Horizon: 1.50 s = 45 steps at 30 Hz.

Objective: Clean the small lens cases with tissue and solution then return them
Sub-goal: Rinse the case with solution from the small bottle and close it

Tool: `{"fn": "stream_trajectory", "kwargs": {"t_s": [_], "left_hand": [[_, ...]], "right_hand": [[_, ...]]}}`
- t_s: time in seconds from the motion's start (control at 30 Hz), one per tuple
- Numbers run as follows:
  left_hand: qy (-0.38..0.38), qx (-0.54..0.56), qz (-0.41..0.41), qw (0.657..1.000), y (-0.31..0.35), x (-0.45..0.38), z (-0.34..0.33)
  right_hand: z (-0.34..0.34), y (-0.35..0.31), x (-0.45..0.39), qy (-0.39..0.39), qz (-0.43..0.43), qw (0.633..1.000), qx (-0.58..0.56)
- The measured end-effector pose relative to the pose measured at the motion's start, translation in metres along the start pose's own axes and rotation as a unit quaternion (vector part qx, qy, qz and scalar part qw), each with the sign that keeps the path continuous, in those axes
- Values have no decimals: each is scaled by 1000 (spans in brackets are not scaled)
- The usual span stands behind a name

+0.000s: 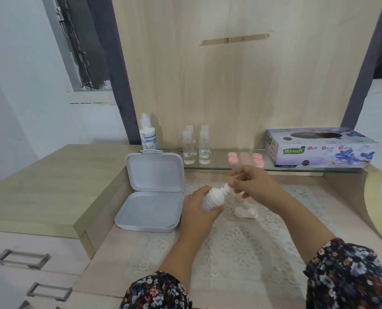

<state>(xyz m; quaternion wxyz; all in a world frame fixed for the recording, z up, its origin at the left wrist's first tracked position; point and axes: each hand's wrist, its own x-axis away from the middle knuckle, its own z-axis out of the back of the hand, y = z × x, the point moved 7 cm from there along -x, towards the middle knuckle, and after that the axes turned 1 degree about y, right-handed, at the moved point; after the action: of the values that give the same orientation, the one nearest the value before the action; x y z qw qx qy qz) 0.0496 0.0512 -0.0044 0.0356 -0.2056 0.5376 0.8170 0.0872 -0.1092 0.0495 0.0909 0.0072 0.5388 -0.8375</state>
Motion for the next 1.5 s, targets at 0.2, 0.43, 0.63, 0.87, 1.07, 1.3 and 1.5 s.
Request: {"fn": "stream_trajectory", "kwargs": {"t_s": [0.2,0.43,0.63,0.87,1.07,1.3,1.5], "left_hand": [[8,47,6,999,1,-1,1],[42,111,39,992,-6,-1,4],[44,97,67,992,-13,-3,3],[30,127,23,991,-7,-2,5],[-24,166,-9,986,9,0,3],[-86,369,136,915,5,-5,-15],[-56,584,234,775,4,-10,-28]], "right_hand": [[13,-1,-7,14,43,992,-119],[1,30,-12,79,0,996,38],[-33,38,-20,42,40,980,189],[-25,42,-17,54,21,979,196],[19,52,16,135,19,982,128],[26,77,43,79,-25,990,118],[18,80,37,43,-32,978,200]]}}
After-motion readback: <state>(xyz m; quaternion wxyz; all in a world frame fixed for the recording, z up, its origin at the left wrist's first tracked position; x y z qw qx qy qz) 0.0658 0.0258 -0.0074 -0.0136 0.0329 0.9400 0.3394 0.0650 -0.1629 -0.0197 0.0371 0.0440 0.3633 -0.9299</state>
